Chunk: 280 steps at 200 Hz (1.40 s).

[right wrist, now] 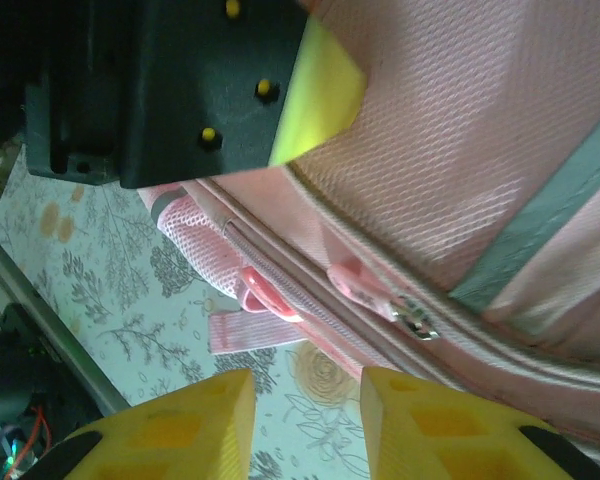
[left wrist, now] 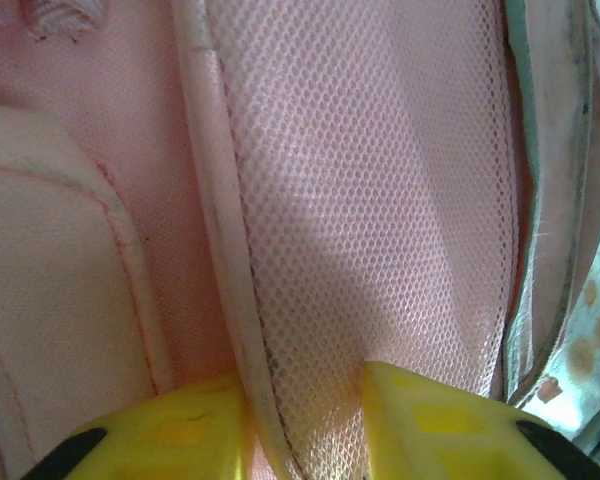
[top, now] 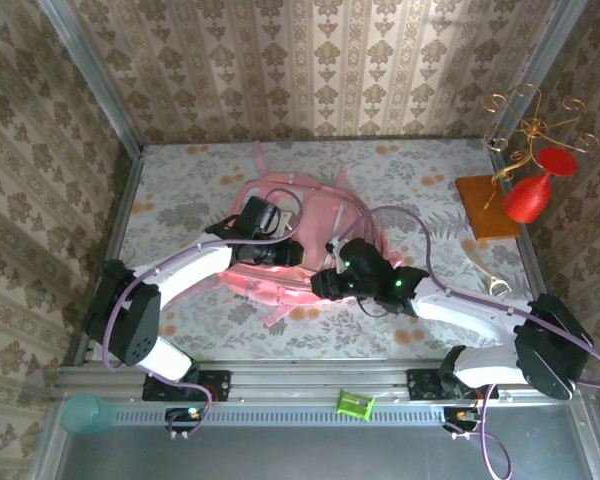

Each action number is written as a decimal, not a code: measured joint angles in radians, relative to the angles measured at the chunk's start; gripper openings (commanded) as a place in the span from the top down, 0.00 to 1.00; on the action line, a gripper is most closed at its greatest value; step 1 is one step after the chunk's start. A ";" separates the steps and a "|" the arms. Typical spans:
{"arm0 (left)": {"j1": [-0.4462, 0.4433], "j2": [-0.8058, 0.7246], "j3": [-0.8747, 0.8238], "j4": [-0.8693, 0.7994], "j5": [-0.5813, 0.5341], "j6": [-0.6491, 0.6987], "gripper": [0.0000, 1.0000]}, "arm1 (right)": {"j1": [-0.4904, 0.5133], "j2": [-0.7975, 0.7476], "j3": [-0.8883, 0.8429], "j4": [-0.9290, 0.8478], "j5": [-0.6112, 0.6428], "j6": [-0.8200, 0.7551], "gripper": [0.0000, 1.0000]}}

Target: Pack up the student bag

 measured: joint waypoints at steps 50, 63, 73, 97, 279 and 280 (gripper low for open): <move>0.007 0.000 -0.034 0.049 0.017 -0.040 0.94 | 0.100 0.090 -0.037 0.129 0.210 0.171 0.62; 0.009 0.000 -0.040 0.060 0.023 -0.049 0.99 | 0.122 0.101 -0.037 0.138 0.275 0.217 0.62; 0.013 0.000 -0.041 0.063 0.031 -0.053 1.00 | 0.140 0.114 -0.035 0.140 0.328 0.247 0.62; 0.014 0.000 -0.046 0.071 0.037 -0.053 1.00 | 0.182 0.145 -0.016 0.116 0.431 0.323 0.60; 0.026 -0.002 -0.059 0.094 0.070 -0.051 1.00 | 0.261 0.322 0.145 -0.050 0.727 0.666 0.82; 0.026 -0.002 -0.059 0.093 0.070 -0.051 1.00 | 0.261 0.321 0.145 -0.050 0.727 0.668 0.82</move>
